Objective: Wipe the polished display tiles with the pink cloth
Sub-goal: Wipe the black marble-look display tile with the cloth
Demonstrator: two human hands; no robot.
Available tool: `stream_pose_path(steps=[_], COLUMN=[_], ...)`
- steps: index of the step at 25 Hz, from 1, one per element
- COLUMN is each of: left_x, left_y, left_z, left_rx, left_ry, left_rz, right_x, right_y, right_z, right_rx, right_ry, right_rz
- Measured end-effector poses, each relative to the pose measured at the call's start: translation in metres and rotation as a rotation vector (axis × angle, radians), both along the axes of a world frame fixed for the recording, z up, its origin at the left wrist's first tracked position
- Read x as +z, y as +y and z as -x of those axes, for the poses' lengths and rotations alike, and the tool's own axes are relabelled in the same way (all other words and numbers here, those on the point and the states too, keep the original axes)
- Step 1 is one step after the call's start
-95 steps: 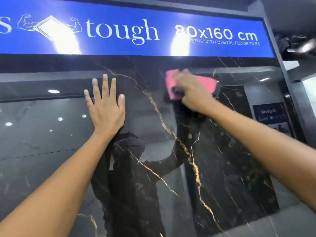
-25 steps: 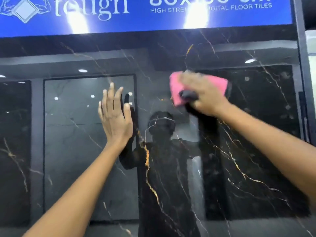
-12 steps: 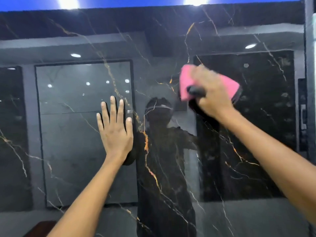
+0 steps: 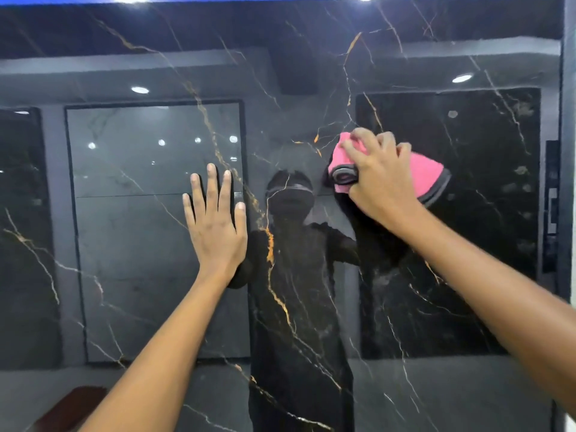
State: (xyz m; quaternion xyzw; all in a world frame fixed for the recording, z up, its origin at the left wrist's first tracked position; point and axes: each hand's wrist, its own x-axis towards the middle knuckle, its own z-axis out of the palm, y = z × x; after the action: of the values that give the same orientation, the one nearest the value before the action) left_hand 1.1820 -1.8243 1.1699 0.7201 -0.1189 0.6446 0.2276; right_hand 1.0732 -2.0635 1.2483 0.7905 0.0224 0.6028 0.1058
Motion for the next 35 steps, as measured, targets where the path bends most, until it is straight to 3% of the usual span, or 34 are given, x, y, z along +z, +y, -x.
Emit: stream_pose_path(steps=[1,3,5,6,8,9,10,11,13,15,16,18,20,22,24,26,27,30,32,33,35], left_x=[0.0,0.0,-0.001,-0.002,-0.001,-0.001,0.0,0.0,0.0,-0.001,-0.001,-0.001,-0.001,0.0,0.001,0.0,-0.001,-0.001,-0.001,0.0,0.0], left_y=[0.0,0.0,0.0,0.0,0.0,0.0,0.0,0.0,0.0,0.0,0.0,0.0,0.0,0.0,0.001,0.0,0.0,0.0,-0.001,0.0,-0.001], left_z=[0.0,0.0,0.0,0.0,-0.001,-0.002,-0.002,-0.001,-0.001,-0.002,-0.002,-0.003,-0.003,-0.003,-0.001,0.0,0.0,-0.001,-0.002,-0.002,0.0], left_rx=[-0.003,-0.009,-0.011,-0.009,-0.006,-0.006,-0.008,-0.008,-0.004,-0.004,-0.002,0.007,0.007,0.002,-0.003,-0.005,-0.002,0.004,0.009,0.007,0.001], left_ry=[0.003,0.007,0.005,0.001,-0.007,-0.008,-0.008,-0.01,-0.012,-0.014,-0.016,-0.016,-0.017,-0.012,-0.008,-0.01,-0.013,-0.02,-0.024,-0.022,-0.016], left_rz=[-0.001,-0.005,-0.007,-0.007,-0.005,-0.001,0.001,0.002,0.002,-0.001,-0.005,-0.005,-0.008,-0.005,0.0,-0.004,-0.005,0.001,0.001,-0.002,-0.001], right_x=[-0.021,-0.089,-0.07,-0.036,0.023,0.021,0.003,-0.031,-0.085,-0.043,-0.003,0.069,0.059,-0.032,-0.134,-0.144,-0.116,-0.008,-0.017,-0.05,-0.134], right_y=[0.012,0.031,0.011,0.0,-0.008,-0.003,0.005,0.018,0.029,0.007,-0.006,-0.021,-0.019,-0.002,0.007,-0.014,-0.025,-0.037,-0.026,-0.015,0.002], right_z=[-0.003,-0.011,-0.007,-0.008,-0.004,-0.004,-0.01,-0.016,-0.012,-0.007,-0.007,0.001,-0.008,-0.022,-0.015,-0.013,-0.017,-0.011,-0.016,-0.02,-0.017], right_rx=[0.03,0.066,0.069,0.055,0.058,0.049,0.068,0.145,0.18,0.187,0.191,0.198,0.25,0.357,0.34,0.268,0.263,0.27,0.263,0.29,0.293], right_ry=[0.033,0.155,0.194,0.094,-0.087,-0.064,-0.036,0.067,0.221,0.243,0.169,-0.027,-0.069,-0.007,0.187,0.335,0.281,-0.013,-0.092,-0.03,0.178], right_rz=[0.045,0.441,0.623,0.547,0.136,0.015,0.04,0.167,0.609,0.762,0.622,0.095,-0.112,0.088,0.527,0.838,0.815,0.147,-0.087,-0.036,0.385])
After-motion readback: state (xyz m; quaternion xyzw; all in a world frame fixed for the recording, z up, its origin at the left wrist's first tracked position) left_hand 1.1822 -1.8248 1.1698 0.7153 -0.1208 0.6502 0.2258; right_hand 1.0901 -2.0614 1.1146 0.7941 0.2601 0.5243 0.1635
